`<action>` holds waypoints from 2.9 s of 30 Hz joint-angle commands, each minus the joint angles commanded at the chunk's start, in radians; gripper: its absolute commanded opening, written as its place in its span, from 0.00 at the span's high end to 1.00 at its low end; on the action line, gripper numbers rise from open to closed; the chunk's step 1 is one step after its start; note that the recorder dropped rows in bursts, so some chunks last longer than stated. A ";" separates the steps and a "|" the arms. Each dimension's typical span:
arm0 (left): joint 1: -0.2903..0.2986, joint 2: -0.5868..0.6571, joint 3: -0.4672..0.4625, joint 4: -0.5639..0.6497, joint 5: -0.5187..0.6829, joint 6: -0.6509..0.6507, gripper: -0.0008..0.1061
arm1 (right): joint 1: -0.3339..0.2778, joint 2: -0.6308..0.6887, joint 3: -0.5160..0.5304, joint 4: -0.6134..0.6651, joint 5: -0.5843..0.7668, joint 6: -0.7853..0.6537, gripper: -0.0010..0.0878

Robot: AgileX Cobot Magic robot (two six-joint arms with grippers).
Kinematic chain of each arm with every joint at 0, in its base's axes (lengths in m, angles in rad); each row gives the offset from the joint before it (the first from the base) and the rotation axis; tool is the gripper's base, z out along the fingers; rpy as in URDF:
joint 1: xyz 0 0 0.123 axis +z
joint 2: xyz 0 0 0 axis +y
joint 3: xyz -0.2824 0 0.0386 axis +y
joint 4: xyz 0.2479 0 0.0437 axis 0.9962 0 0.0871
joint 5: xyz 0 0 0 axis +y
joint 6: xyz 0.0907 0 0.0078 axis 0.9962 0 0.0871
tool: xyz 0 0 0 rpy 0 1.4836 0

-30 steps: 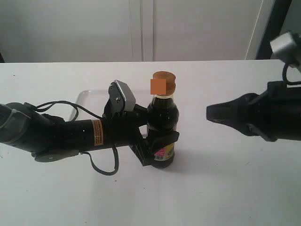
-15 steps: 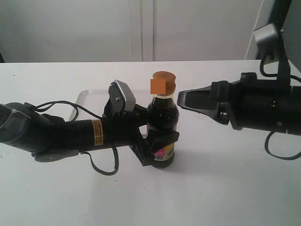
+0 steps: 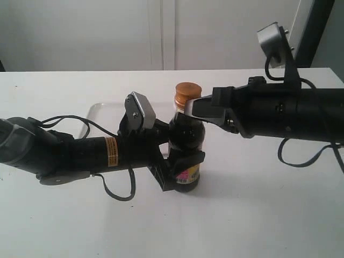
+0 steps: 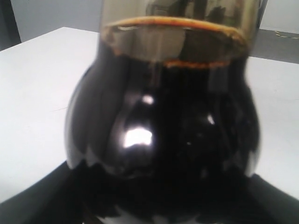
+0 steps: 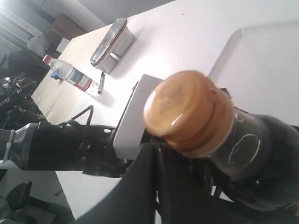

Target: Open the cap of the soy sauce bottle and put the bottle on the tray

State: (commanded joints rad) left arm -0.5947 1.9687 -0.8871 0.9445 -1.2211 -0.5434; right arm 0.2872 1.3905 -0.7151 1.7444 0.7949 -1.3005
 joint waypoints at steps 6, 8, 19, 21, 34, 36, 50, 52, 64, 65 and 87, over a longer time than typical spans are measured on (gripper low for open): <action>0.000 0.000 0.000 0.000 0.000 0.002 0.99 | 0.032 0.050 -0.027 0.000 -0.015 0.000 0.99; 0.000 0.000 0.000 0.000 0.000 0.002 0.99 | 0.031 0.057 -0.036 0.000 -0.008 0.004 0.99; 0.000 0.000 0.000 0.000 0.000 0.023 0.99 | 0.031 0.058 -0.069 0.000 0.019 0.024 0.99; 0.000 0.000 0.000 0.000 0.000 0.025 0.99 | 0.031 0.058 -0.079 0.000 0.007 0.024 0.99; 0.000 0.000 0.000 0.000 0.000 0.025 0.99 | 0.031 0.010 -0.174 0.000 -0.133 0.024 0.99; 0.000 0.000 0.000 0.000 0.000 0.025 0.99 | 0.031 -0.013 -0.187 0.000 -0.182 0.022 0.99; 0.000 0.000 0.000 -0.029 0.000 0.024 0.99 | 0.031 -0.051 -0.189 -0.005 -0.075 -0.147 0.99; 0.000 -0.004 0.000 -0.047 0.000 0.024 0.99 | 0.031 -0.055 -0.189 -0.050 0.024 -0.204 0.99; 0.000 -0.004 0.000 -0.085 0.004 0.021 0.99 | 0.031 -0.194 -0.189 -1.198 0.065 0.456 0.99; 0.000 -0.004 0.000 -0.085 0.004 0.021 0.99 | 0.031 -0.194 -0.189 -1.300 0.050 0.544 0.99; 0.015 -0.241 0.000 -0.248 0.084 0.008 0.99 | -0.148 -0.191 -0.164 -1.693 -0.210 1.173 0.99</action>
State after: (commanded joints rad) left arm -0.5800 1.7274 -0.8871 0.6960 -1.1375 -0.5351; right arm 0.1389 1.1998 -0.8788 0.0517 0.5845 -0.1274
